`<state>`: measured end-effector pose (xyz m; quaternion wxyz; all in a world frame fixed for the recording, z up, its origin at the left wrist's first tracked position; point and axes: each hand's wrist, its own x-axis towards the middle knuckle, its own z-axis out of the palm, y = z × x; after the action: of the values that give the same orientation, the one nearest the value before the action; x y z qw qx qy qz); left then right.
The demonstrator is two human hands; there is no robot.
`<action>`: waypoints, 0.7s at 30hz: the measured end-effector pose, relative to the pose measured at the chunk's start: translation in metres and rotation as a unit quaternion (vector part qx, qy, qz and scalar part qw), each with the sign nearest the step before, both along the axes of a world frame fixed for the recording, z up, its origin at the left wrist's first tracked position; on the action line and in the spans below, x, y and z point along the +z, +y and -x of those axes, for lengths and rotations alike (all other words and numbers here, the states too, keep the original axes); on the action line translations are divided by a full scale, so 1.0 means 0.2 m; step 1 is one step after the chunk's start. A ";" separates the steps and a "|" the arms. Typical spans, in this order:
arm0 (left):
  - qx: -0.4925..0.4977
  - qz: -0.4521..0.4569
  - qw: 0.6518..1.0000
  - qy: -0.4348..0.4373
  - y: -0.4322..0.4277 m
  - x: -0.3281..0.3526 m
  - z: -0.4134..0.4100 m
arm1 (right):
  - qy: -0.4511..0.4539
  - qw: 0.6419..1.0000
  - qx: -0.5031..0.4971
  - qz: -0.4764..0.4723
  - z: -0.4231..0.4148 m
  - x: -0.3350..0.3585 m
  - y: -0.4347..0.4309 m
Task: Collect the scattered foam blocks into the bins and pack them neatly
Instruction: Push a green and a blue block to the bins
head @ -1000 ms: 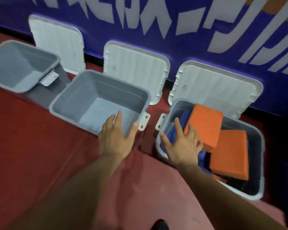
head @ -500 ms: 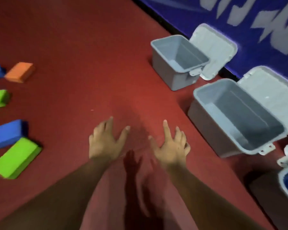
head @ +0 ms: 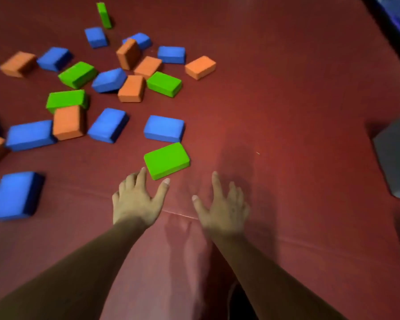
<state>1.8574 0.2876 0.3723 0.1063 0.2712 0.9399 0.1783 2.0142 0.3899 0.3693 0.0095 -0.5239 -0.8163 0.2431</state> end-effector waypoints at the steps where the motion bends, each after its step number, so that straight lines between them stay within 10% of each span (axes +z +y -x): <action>1: 0.016 0.004 1.000 -0.004 -0.03 -0.02 0.07 | -0.001 1.000 0.011 -0.005 0.10 -0.03 -0.02; 21: 0.088 0.067 0.990 -0.088 0.49 -0.53 1.09 | -0.070 0.991 0.111 0.018 1.27 -0.57 0.67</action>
<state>1.6398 0.3854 0.2672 0.1905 0.1624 0.9569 0.1470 1.7595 0.5229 0.2556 -0.0843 -0.4462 -0.8635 0.2197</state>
